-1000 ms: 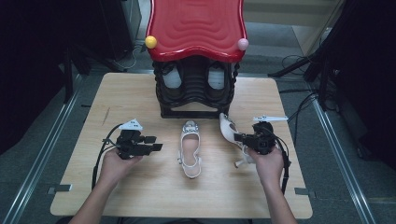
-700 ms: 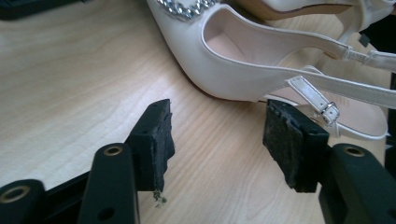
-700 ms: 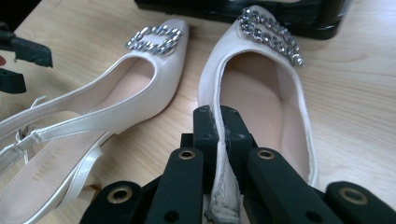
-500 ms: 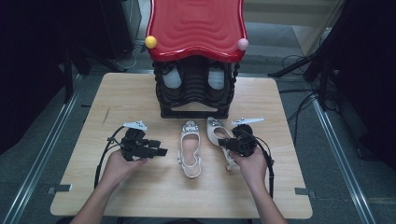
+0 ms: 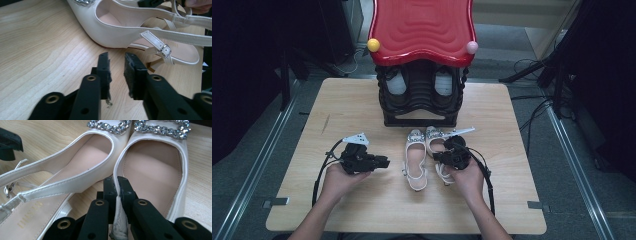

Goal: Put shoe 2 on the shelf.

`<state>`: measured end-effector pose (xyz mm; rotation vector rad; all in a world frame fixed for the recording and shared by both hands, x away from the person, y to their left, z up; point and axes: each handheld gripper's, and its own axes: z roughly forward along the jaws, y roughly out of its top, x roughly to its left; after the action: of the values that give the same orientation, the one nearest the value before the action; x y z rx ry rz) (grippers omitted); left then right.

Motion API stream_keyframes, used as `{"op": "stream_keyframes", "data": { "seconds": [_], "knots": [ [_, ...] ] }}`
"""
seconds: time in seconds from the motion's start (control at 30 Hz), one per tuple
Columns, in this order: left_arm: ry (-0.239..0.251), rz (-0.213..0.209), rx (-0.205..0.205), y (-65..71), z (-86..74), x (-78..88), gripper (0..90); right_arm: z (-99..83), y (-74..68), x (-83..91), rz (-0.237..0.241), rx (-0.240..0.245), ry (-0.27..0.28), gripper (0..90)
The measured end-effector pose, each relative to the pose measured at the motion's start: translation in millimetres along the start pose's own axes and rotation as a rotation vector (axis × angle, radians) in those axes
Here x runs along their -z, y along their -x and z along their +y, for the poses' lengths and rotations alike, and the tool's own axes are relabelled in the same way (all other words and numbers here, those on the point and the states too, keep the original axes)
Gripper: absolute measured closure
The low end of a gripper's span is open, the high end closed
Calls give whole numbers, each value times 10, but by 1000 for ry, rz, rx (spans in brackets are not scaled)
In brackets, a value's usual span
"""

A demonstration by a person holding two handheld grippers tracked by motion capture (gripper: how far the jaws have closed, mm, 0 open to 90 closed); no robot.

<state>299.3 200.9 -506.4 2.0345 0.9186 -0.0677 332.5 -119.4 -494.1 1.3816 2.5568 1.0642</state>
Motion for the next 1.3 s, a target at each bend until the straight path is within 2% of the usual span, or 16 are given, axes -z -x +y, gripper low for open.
{"op": "stream_keyframes", "data": {
  "seconds": [0.1, 0.13, 0.2, 0.27, 0.33, 0.43, 0.5, 0.57, 0.67, 0.7, 0.73, 0.83, 0.97, 1.1, 1.2, 1.3],
  "knots": [
    [-1, -4, 4, 21, 9, -43, 758, -1, -18, -15, -3, 0, 4, 861],
    [-1, 1, 0, 29, 13, -55, 756, 1, -14, -12, 9, 0, 9, 835],
    [7, -5, 4, 44, 20, -70, 753, 15, 5, 8, 70, -12, 26, 739],
    [16, -6, 4, 58, 33, -76, 758, 22, -10, 58, 71, 17, 41, 748],
    [14, -10, 2, 77, 45, -87, 772, 30, -10, 172, 88, 44, 86, 777],
    [0, -28, -22, 96, 60, -112, 830, 22, 58, 341, 116, 34, 145, 839],
    [-6, -50, -25, 109, 69, -136, 865, -3, 148, 438, 118, 19, 162, 880],
    [-13, -53, -26, 111, 74, -164, 880, -46, 255, 496, 102, 2, 173, 900],
    [-21, -45, -22, 103, 75, -207, 879, -115, 427, 512, 72, -32, 164, 900],
    [-21, -45, -22, 103, 75, -207, 875, -115, 427, 512, 72, -32, 164, 900],
    [-24, -33, -20, 89, 76, -243, 868, -155, 537, 479, 38, -46, 146, 900],
    [-32, -30, -14, 70, 77, -310, 857, -197, 631, 405, 26, -66, 130, 900],
    [-38, -32, -13, 81, 88, -379, 845, -222, 648, 299, 11, -59, 96, 900],
    [-41, -35, -18, 110, 97, -441, 838, -220, 617, 212, 29, -55, 79, 900],
    [-36, -36, -15, 125, 100, -461, 840, -222, 588, 196, 18, -50, 79, 900],
    [-36, -42, -8, 123, 99, -472, 844, -238, 590, 190, 29, -60, 87, 900]
  ]
}}
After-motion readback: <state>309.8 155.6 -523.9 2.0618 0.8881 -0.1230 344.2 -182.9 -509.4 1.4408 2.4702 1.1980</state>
